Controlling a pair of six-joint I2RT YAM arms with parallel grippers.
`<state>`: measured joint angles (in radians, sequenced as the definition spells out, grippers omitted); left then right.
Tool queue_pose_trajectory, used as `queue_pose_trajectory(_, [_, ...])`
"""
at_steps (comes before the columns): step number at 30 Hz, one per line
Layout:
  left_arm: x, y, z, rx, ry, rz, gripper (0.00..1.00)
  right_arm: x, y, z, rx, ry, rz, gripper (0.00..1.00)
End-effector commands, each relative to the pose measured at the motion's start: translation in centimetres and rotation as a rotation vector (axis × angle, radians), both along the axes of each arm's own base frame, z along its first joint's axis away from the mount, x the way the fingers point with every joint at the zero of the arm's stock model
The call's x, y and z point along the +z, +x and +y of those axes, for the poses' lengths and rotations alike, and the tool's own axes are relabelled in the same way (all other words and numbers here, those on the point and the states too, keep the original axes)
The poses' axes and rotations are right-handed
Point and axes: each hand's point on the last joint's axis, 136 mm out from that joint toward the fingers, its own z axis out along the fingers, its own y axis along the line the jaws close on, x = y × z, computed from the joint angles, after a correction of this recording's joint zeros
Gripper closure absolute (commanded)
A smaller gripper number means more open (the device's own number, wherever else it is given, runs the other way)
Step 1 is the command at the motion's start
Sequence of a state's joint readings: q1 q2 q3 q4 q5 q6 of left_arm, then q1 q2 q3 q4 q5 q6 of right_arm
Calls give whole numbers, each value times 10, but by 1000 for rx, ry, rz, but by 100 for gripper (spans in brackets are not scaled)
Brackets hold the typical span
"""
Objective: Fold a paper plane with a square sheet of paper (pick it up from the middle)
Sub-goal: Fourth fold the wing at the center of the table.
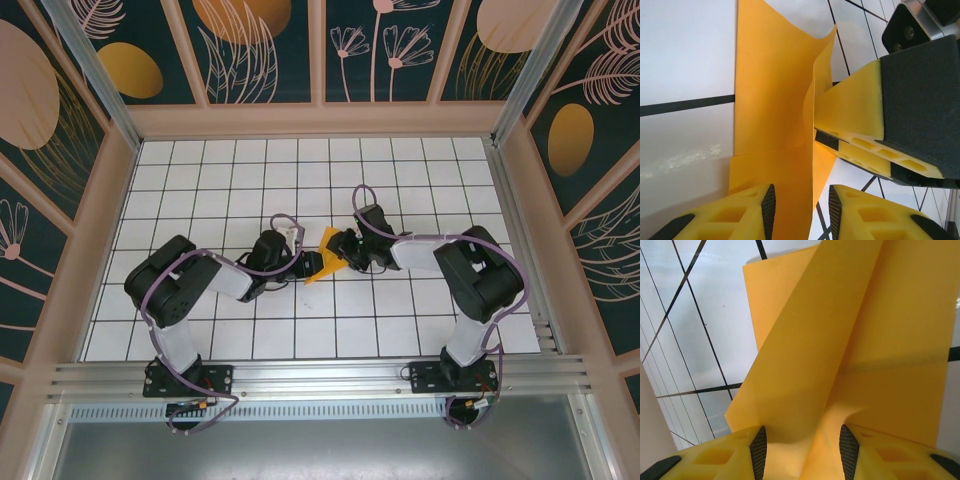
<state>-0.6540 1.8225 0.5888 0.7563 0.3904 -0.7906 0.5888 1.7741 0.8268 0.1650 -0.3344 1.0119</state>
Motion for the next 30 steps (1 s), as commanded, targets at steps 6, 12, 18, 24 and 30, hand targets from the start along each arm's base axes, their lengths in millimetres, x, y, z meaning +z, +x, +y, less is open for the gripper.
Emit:
queue_pose_trajectory(6, [-13, -12, -12, -103, -6, 64, 74, -35, -11, -16, -15, -129, 87, 52])
queue_pose_trajectory(12, [-10, -8, -9, -85, 11, 45, 78, -43, -13, -21, -18, -184, 108, 52])
queue_pose_trajectory(18, [4, -2, 3, -29, 38, 0, 73, -49, -16, -31, -26, -279, 118, 51])
queue_pose_trajectory(24, [29, 6, 21, 52, 35, -54, 70, -50, -16, -33, -24, -324, 117, 49])
queue_pose_trajectory(30, [38, 0, 14, 29, -54, -53, 69, -55, -17, -33, -24, -356, 141, 46])
